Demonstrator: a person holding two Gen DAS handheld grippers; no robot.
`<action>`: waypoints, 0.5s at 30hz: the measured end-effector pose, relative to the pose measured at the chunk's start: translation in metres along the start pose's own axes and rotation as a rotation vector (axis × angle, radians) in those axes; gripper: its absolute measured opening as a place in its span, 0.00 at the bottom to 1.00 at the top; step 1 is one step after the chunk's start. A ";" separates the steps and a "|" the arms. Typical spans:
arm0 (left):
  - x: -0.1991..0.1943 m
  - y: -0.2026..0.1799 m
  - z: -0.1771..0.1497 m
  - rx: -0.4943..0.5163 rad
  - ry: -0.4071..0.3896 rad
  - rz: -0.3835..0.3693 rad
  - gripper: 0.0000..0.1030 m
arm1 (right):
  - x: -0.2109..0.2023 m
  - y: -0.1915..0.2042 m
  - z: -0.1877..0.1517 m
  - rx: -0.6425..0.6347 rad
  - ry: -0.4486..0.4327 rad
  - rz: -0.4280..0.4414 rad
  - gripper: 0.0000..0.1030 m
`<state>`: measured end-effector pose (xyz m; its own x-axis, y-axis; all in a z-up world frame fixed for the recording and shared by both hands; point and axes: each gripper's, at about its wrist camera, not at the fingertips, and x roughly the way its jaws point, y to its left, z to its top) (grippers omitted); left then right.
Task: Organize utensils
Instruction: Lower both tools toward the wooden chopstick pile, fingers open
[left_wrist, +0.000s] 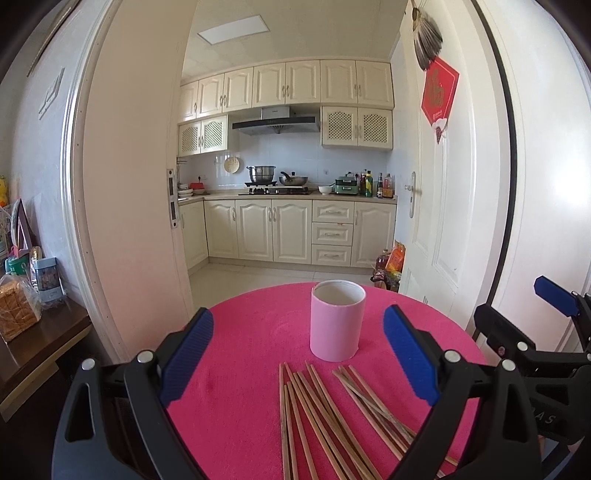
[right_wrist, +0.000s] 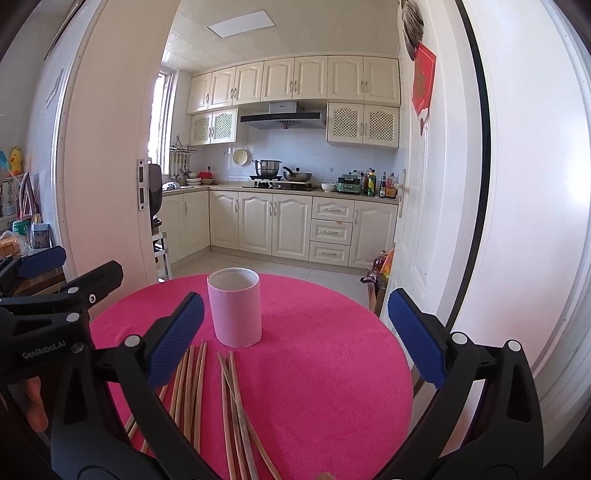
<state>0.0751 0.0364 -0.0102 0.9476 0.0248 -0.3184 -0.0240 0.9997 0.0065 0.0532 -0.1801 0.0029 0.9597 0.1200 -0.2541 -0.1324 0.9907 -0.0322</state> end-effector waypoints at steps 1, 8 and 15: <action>0.003 0.002 -0.001 -0.002 0.015 -0.002 0.89 | 0.004 0.000 0.000 0.002 0.013 0.007 0.94; 0.020 0.015 -0.006 -0.035 0.094 -0.021 0.88 | 0.017 0.008 -0.003 -0.012 0.047 0.024 0.94; 0.023 0.016 -0.007 -0.031 0.116 -0.019 0.88 | 0.020 0.008 -0.006 -0.012 0.063 0.021 0.94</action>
<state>0.0946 0.0532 -0.0243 0.9048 0.0035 -0.4258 -0.0178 0.9994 -0.0296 0.0701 -0.1702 -0.0085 0.9393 0.1358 -0.3151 -0.1553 0.9872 -0.0375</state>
